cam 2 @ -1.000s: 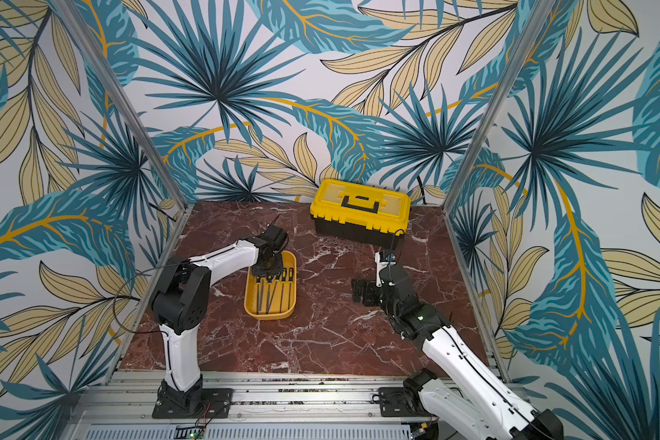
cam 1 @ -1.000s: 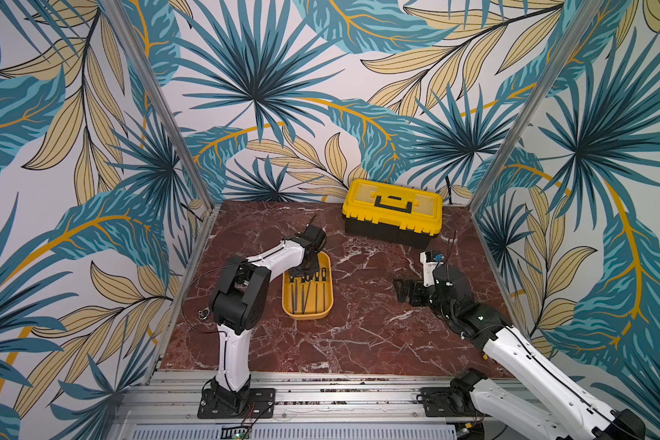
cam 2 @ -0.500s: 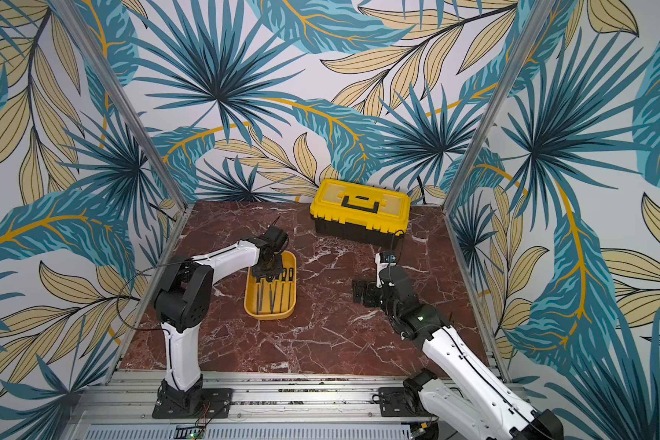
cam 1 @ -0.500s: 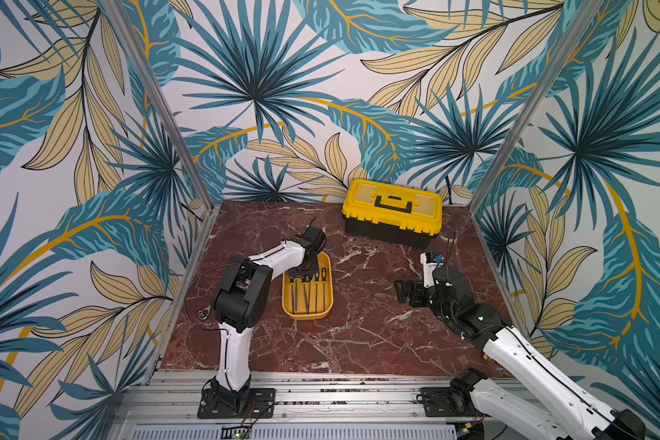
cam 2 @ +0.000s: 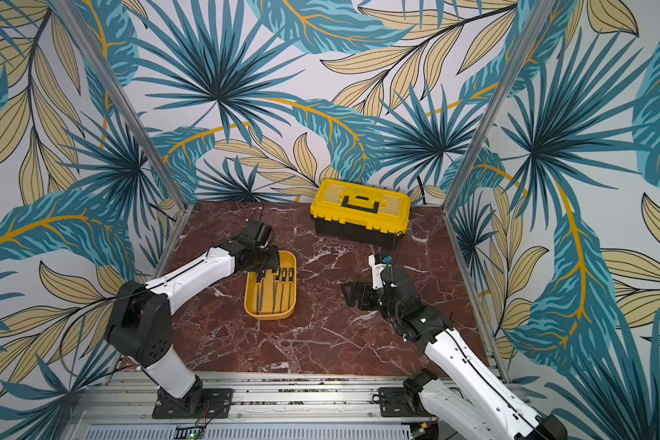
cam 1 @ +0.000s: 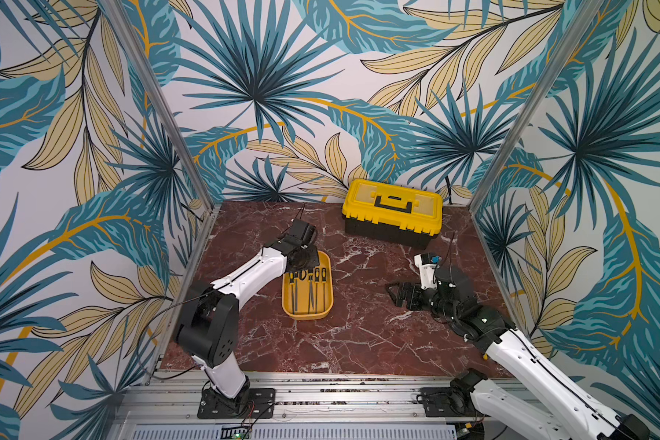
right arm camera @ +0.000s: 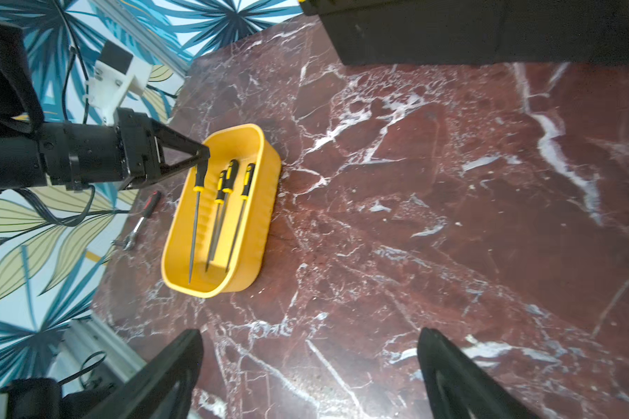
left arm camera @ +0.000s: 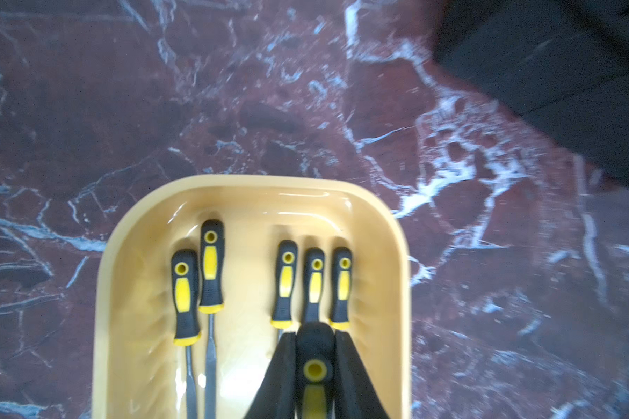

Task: Take the file tool out of the storage box
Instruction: Pick up the file tool from the storage box.

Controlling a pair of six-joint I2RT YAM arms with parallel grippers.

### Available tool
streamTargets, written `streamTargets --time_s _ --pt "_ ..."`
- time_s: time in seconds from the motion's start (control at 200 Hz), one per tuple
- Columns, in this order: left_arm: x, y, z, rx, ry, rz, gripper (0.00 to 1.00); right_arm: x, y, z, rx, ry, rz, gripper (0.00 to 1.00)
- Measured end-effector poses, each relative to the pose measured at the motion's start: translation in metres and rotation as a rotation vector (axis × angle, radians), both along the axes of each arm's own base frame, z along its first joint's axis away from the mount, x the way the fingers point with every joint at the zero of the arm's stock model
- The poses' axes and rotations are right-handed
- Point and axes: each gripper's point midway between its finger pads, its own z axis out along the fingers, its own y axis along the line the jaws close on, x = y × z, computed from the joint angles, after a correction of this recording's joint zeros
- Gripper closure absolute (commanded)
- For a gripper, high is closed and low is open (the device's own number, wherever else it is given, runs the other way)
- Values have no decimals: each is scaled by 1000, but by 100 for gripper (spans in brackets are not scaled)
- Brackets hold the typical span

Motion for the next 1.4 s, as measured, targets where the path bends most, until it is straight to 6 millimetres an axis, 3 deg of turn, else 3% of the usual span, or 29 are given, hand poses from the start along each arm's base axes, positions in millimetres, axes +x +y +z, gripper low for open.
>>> streamTargets --time_s 0.16,0.331,0.506,0.826,0.921,1.402 --pt "-17 -16 28 -93 -62 -49 86 -7 26 13 66 31 73 8" --pt "-33 -31 30 -173 -49 -81 86 -11 63 17 100 74 164 10" --pt "-38 -42 30 -231 -37 -85 86 -13 96 3 95 127 233 14" --pt "-39 -58 50 -355 -53 -85 86 -20 154 -13 116 170 343 38" --pt "-40 -62 53 -384 -47 -85 86 -22 164 -15 133 177 361 47" --pt "-43 -68 55 -426 -20 -87 86 -18 168 -14 152 169 348 60"
